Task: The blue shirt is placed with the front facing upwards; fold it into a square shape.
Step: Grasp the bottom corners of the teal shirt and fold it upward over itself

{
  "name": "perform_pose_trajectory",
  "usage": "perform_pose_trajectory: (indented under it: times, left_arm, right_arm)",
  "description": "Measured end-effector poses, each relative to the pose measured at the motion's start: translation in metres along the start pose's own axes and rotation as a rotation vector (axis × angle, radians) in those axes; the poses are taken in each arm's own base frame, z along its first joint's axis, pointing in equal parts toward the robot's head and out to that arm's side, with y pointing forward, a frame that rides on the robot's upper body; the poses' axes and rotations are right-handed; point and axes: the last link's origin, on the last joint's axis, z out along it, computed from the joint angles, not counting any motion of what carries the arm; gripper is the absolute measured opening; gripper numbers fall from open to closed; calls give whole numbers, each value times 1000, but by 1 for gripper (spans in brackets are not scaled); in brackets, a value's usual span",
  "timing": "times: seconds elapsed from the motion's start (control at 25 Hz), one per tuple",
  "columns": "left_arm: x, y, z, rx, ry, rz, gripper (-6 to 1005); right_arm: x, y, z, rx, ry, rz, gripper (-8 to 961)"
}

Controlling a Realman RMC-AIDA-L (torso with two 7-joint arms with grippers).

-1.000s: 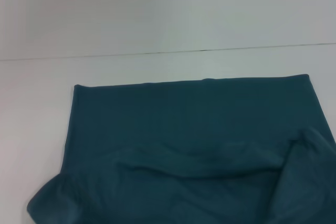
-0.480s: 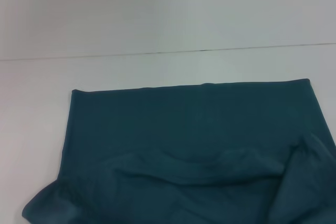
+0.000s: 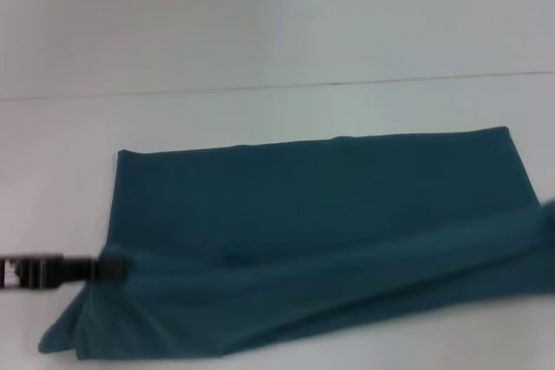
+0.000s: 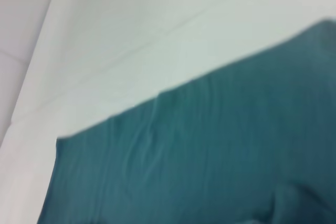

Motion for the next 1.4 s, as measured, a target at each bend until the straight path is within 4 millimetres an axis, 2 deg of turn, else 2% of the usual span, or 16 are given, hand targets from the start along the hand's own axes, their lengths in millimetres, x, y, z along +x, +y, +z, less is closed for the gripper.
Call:
perform_pose_trajectory:
  times: [0.32, 0.52, 0.68, 1.04, 1.4]
  left_arm:
    - [51, -26, 18, 141, 52, 13, 54]
    - [78, -36, 32, 226, 101, 45, 53]
    - [93, -42, 42, 287, 128, 66, 53]
    - [111, -55, 57, 406, 155, 100, 53]
    - [114, -63, 78, 490, 144, 150, 53]
  right_arm:
    - [-48, 15, 24, 26, -141, -11, 66]
    - [-59, 19, 48, 54, -152, -17, 66]
    - [-65, 17, 59, 87, -186, -9, 65]
    - [-77, 17, 73, 117, -285, 19, 65]
    - [-80, 16, 94, 182, -294, 2, 65]
